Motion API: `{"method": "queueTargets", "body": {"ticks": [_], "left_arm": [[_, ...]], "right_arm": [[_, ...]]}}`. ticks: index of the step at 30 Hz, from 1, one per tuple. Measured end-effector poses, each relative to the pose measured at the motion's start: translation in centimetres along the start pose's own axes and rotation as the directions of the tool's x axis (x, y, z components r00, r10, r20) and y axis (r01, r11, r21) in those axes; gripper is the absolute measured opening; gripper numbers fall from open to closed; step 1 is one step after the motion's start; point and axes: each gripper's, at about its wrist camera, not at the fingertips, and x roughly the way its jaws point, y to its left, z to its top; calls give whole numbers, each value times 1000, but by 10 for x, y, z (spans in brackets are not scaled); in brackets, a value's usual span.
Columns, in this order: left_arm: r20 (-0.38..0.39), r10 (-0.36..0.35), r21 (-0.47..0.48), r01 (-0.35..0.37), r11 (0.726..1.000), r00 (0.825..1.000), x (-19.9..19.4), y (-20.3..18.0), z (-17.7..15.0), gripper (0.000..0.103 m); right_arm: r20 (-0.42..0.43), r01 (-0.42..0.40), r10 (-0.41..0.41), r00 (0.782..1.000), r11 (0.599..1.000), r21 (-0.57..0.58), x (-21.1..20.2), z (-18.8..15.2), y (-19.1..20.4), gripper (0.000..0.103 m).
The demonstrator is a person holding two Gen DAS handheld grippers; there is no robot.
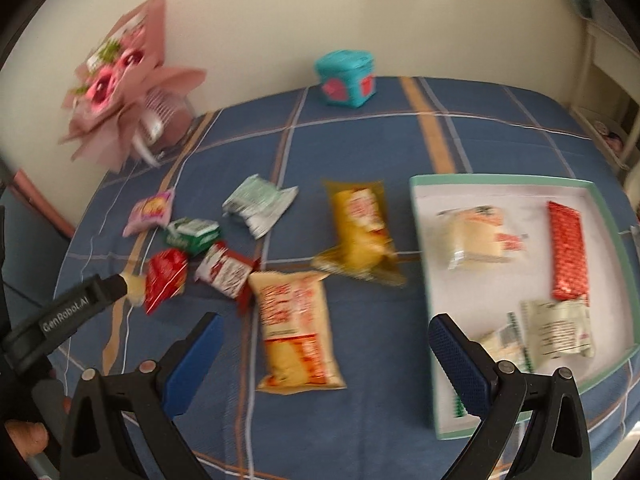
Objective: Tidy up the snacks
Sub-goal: 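Move left tool toward the jelly cup while right tool moves toward the swiss roll bag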
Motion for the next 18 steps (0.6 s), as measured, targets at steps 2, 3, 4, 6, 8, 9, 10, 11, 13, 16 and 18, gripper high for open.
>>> {"method": "queueTargets", "body": {"ticks": [2, 3, 4, 6, 8, 9, 10, 11, 13, 16, 18], "left_arm": [[-6, 13, -8, -13, 1000, 1000, 5, 10, 1, 99], [-7, 18, -8, -18, 1000, 1000, 7, 16, 2, 99], [-6, 17, -6, -17, 1000, 1000, 8, 19, 3, 99], [1, 9, -2, -9, 1000, 1000, 11, 26, 5, 99], [11, -1, 2, 1, 1000, 1000, 10, 29, 6, 99], [10, -14, 1, 14, 1000, 1000, 11, 30, 7, 99], [6, -29, -4, 29, 1000, 1000, 12, 31, 8, 99], [-1, -48, -11, 48, 999, 999, 14, 32, 8, 99], [-14, -69, -24, 68, 997, 998, 18, 34, 9, 99], [-18, -81, -30, 80, 996, 997, 24, 39, 13, 99], [-20, -83, -22, 83, 996, 996, 29, 41, 16, 99]], "right_arm": [[-18, -13, 13, 1000, 1000, -12, 7, -3, 10, 103], [-24, -18, 18, 1000, 1000, -14, 8, -5, 13, 103], [-34, -23, 22, 999, 1000, -15, 12, -6, 16, 103], [-52, -27, 26, 998, 999, -19, 17, -8, 21, 103], [-67, -27, 26, 997, 999, -18, 23, -9, 23, 103], [-73, -27, 26, 997, 1000, -16, 25, -10, 23, 103], [-79, -27, 26, 997, 1000, -14, 27, -10, 23, 103], [-89, -26, 25, 996, 1000, -10, 31, -11, 23, 103], [-110, -19, 19, 994, 1000, -3, 38, -12, 21, 103], [-137, -9, 10, 990, 1000, 9, 47, -14, 19, 103], [-149, -5, 7, 989, 1000, 15, 51, -15, 17, 103]]}}
